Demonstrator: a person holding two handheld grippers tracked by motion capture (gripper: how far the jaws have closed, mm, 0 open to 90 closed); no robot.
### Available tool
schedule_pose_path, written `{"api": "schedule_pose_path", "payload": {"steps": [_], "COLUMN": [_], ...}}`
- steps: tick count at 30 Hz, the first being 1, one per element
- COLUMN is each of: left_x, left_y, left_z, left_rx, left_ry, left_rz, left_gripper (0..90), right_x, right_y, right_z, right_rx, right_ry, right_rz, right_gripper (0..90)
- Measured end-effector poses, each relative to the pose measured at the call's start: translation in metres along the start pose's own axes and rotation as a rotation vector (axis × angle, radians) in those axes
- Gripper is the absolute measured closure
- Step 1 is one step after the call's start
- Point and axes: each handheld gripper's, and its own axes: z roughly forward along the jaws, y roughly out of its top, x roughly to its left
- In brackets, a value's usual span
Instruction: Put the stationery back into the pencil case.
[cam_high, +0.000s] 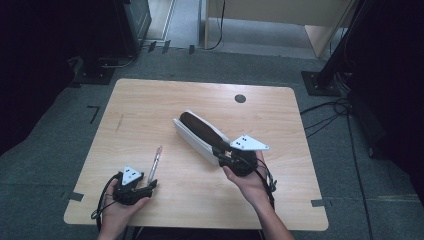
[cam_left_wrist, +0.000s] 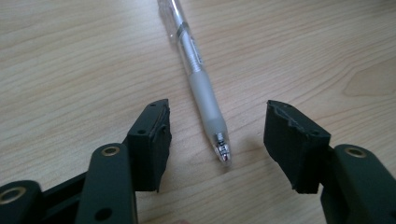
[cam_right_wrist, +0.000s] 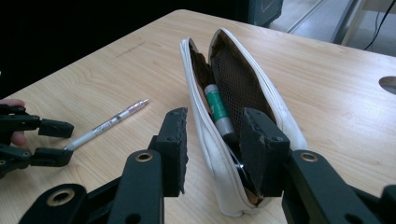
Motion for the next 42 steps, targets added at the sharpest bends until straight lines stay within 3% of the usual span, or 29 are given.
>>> {"api": "schedule_pose_path", "payload": {"steps": [6,11,14,16,21,32,37,39,42], "left_x": [0.000,0.007,0.006,0.006,-0.001,-0.046,-0.058,-0.060,-0.059], "left_y": [0.000,-0.001,-0.001,-0.001,-0.001,0.005,0.007,0.007,0.007], "left_z": [0.000,-0.002,-0.002,-0.003,-0.006,0.004,0.010,0.010,0.007], "left_rx": [-0.005,-0.009,-0.010,-0.005,-0.020,-0.024,-0.020,-0.025,-0.052], "left_ry": [0.054,-0.005,0.004,-0.035,-0.072,-0.157,-0.193,-0.214,-0.218], "left_rz": [0.026,0.009,0.023,0.018,0.015,0.031,0.041,0.044,0.040], "left_gripper": [60.1,80.8,81.3,81.5,81.6,81.3,80.9,79.2,67.6], "right_x": [-0.003,-0.001,0.002,0.003,0.004,0.005,0.006,0.009,0.016], "right_y": [-0.007,-0.011,-0.013,-0.015,-0.019,-0.031,-0.038,-0.042,-0.050], "right_z": [-0.002,-0.004,-0.005,-0.006,-0.006,-0.005,-0.004,-0.002,0.004], "right_rx": [0.003,0.002,0.000,0.001,0.002,0.020,0.030,0.036,0.059], "right_ry": [0.001,0.009,0.017,0.019,0.024,0.029,0.035,0.044,0.059], "right_rz": [0.015,0.009,0.000,0.000,0.001,0.009,0.015,0.018,0.016], "right_gripper": [61.2,61.0,60.9,60.9,60.9,61.1,61.2,61.3,61.3]}}
